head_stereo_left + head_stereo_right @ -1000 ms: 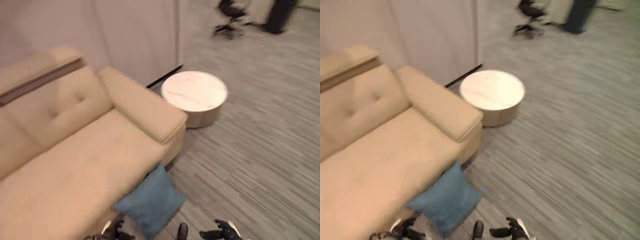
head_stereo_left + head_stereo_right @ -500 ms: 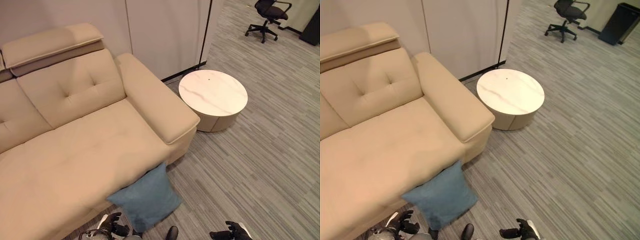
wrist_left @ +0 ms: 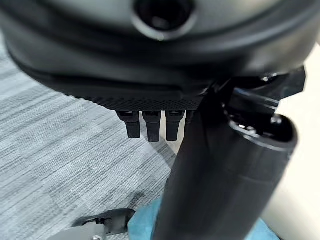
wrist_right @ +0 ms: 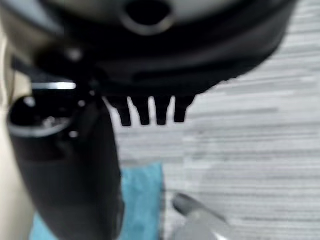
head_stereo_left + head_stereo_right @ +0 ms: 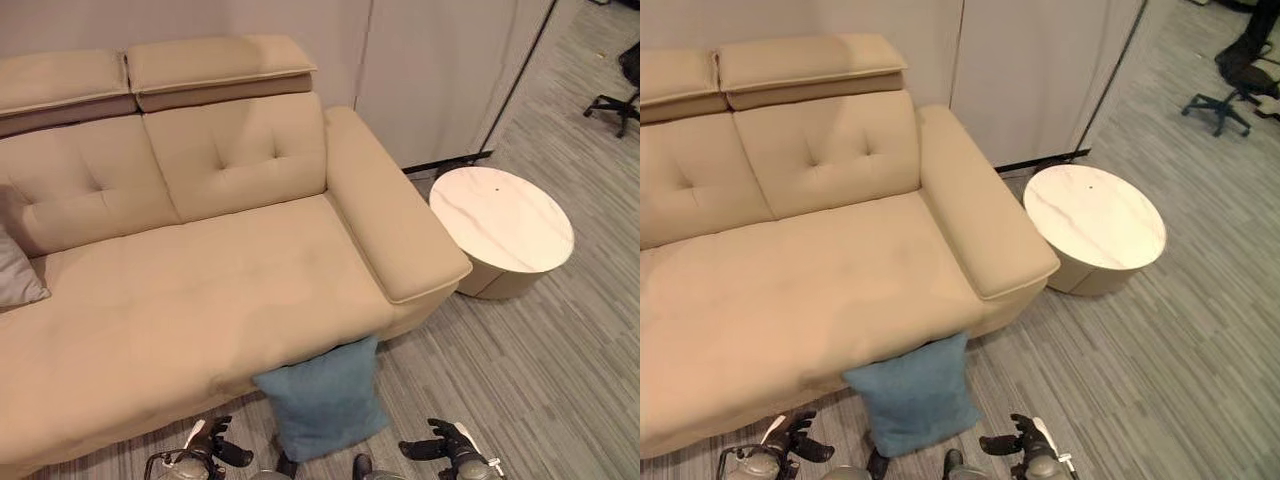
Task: Pick up all the scattered cushions and arrange them neatly on the sofa.
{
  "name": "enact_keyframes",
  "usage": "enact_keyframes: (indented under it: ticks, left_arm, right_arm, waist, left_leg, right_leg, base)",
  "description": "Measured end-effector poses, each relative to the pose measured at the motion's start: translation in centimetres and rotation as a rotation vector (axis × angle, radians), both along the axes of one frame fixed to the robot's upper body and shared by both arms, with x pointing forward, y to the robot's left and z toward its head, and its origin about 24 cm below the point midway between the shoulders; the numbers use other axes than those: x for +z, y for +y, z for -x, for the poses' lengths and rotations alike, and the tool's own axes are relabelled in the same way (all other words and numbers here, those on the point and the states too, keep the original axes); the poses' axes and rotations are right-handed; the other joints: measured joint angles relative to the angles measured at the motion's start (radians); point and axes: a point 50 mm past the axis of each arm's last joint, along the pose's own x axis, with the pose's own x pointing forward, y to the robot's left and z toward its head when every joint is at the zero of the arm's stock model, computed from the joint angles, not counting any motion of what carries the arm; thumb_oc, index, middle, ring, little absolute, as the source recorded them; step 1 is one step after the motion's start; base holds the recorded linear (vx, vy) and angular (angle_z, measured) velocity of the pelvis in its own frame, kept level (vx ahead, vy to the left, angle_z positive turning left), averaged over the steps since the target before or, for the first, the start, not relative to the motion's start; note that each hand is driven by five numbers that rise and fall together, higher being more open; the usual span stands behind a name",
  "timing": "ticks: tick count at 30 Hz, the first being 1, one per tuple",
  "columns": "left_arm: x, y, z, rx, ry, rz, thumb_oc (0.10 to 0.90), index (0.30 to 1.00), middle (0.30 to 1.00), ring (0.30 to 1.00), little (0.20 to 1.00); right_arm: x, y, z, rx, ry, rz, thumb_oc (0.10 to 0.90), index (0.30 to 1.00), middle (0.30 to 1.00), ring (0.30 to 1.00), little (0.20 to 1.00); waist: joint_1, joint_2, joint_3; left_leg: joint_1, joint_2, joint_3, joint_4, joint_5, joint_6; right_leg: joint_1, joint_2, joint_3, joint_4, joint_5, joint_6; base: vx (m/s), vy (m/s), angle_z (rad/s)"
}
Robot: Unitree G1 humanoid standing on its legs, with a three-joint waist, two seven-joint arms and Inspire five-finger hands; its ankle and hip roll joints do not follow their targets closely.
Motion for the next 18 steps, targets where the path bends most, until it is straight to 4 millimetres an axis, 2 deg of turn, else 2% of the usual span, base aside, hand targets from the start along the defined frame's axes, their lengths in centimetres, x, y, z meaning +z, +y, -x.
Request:
enact_keyframes:
  ticks: [1,2,3,4,5,6,7,8,12,13,16,17,18]
  left_arm:
    - [-0.1,-0.4,-0.1,0.002,0.004,0.009,0.800,0.900,0.900,0.900,0.900]
    - [-0.1,-1.3,-0.8,-0.005,-0.013,0.026,0.800,0.900,0.900,0.900,0.900]
    - [0.0,-1.3,-0.8,-0.008,-0.019,0.024,0.800,0.900,0.900,0.900,0.900]
    - [-0.3,-1.1,0.2,0.011,0.007,0.022,0.800,0.900,0.900,0.900,0.900]
    - [-0.3,-0.8,0.1,0.024,0.003,0.020,0.800,0.900,0.900,0.900,0.900]
    - [0.0,-0.5,-0.5,0.033,-0.016,0.016,0.800,0.900,0.900,0.900,0.900]
    - [0.3,-0.2,-0.9,0.037,-0.032,0.012,0.800,0.900,0.900,0.900,0.900]
    - [0.5,0.0,-1.2,0.044,-0.051,0.012,0.800,0.900,0.900,0.900,0.900]
    - [1.0,-0.7,-2.4,0.042,-0.100,0.043,0.800,0.900,0.900,0.900,0.900]
    - [1.4,-1.1,-3.4,0.038,-0.133,0.054,0.800,0.900,0.900,0.900,0.900]
    - [2.9,-1.7,-6.5,0.030,-0.225,0.076,0.800,0.900,0.900,0.900,0.900]
    - [4.2,-2.1,-8.8,0.027,-0.294,0.088,0.800,0.900,0.900,0.900,0.900]
    - [5.1,-2.3,-10.0,0.029,-0.339,0.093,0.800,0.900,0.900,0.900,0.900]
  right_arm:
    - [-0.2,0.0,0.5,-0.004,0.011,-0.001,0.800,0.900,0.900,0.900,0.900]
    - [0.0,-0.4,0.3,-0.007,0.009,0.009,0.800,0.900,0.900,0.900,0.900]
    - [0.1,-0.4,-0.1,-0.009,-0.005,0.009,0.800,0.900,0.900,0.900,0.900]
    - [0.7,-0.5,-1.4,-0.008,-0.051,0.009,0.800,0.900,0.900,0.900,0.900]
    - [1.0,-0.5,-2.1,-0.003,-0.082,0.007,0.800,0.900,0.900,0.900,0.900]
    - [1.4,-0.6,-2.7,0.000,-0.107,0.010,0.800,0.900,0.900,0.900,0.900]
    - [1.6,-0.6,-3.2,0.002,-0.119,0.012,0.800,0.900,0.900,0.900,0.900]
    - [1.7,-0.8,-3.3,-0.001,-0.120,0.019,0.800,0.900,0.900,0.900,0.900]
    - [1.8,-1.5,-3.1,-0.027,-0.115,0.040,0.800,0.900,0.900,0.900,0.900]
    - [2.1,-1.6,-3.8,-0.032,-0.135,0.039,0.800,0.900,0.900,0.900,0.900]
    - [3.3,-1.3,-6.2,-0.028,-0.198,0.031,0.800,0.900,0.900,0.900,0.900]
    - [4.2,-1.1,-7.7,-0.038,-0.248,0.023,0.800,0.900,0.900,0.900,0.900]
    - [4.7,-1.1,-8.6,-0.044,-0.279,0.021,0.800,0.900,0.900,0.900,0.900]
  waist:
    - [-0.007,0.013,-0.009]
    - [-0.022,0.009,-0.008]
    - [-0.018,0.002,-0.004]
    - [-0.009,-0.003,0.001]
    - [-0.012,-0.013,0.008]
    - [-0.027,-0.030,0.022]
    - [-0.030,-0.044,0.037]
    - [-0.030,-0.062,0.048]
    - [-0.064,-0.068,0.061]
    - [-0.066,-0.068,0.086]
    - [-0.076,-0.072,0.167]
    - [-0.083,-0.076,0.210]
    - [-0.083,-0.076,0.225]
  left_leg:
    - [-0.026,0.013,-0.036,0.012,0.016,-0.027]
    - [-0.114,0.016,-0.052,0.030,0.111,-0.096]
    - [-0.133,0.034,-0.030,0.024,0.139,-0.111]
    - [-0.155,0.055,0.030,0.046,0.160,-0.101]
    - [-0.181,0.057,0.064,0.057,0.188,-0.104]
    - [-0.204,0.050,0.127,0.060,0.212,-0.104]
    - [-0.205,0.050,0.170,0.067,0.187,-0.071]
    - [-0.191,0.054,0.215,0.085,0.152,-0.023]
    - [-0.174,0.061,0.225,0.080,0.103,-0.035]
    - [-0.179,0.061,0.219,0.080,0.091,-0.019]
    - [-0.233,0.058,0.217,0.107,0.063,-0.020]
    - [-0.286,0.057,0.216,0.127,0.052,-0.036]
    - [-0.318,0.061,0.220,0.142,0.052,-0.036]
  right_leg:
    - [0.046,0.009,-0.068,-0.082,0.032,-0.033]
    - [0.064,0.023,-0.168,-0.147,0.068,-0.059]
    - [0.059,0.033,-0.190,-0.162,0.071,-0.075]
    - [0.061,0.064,-0.199,-0.176,0.088,-0.109]
    - [0.050,0.067,-0.225,-0.174,0.090,-0.120]
    - [0.050,0.055,-0.250,-0.198,0.093,-0.148]
    - [0.056,0.056,-0.258,-0.220,0.100,-0.157]
    - [0.050,0.058,-0.269,-0.234,0.113,-0.170]
    - [0.007,0.072,-0.286,-0.262,0.144,-0.135]
    - [-0.029,0.080,-0.285,-0.259,0.162,-0.146]
    - [-0.110,0.096,-0.287,-0.253,0.192,-0.150]
    - [-0.164,0.097,-0.294,-0.235,0.201,-0.158]
    - [-0.195,0.097,-0.297,-0.221,0.198,-0.161]
  base:
    - [-0.06,-0.303,2.14]
    - [-0.13,-0.316,2.20]
    - [-0.20,-0.260,1.75]
    - [-0.19,-0.207,0.48]
    - [-0.15,-0.140,0.46]
    - [-0.06,-0.071,0.60]
    - [-0.10,-0.108,0.60]
    - [-0.07,-0.091,0.47]
    - [-0.12,-0.061,0.30]
    - [-0.15,-0.047,-0.06]
    - [-0.13,-0.002,-0.11]
    - [-0.08,0.046,-0.02]
    - [-0.03,0.080,-0.04]
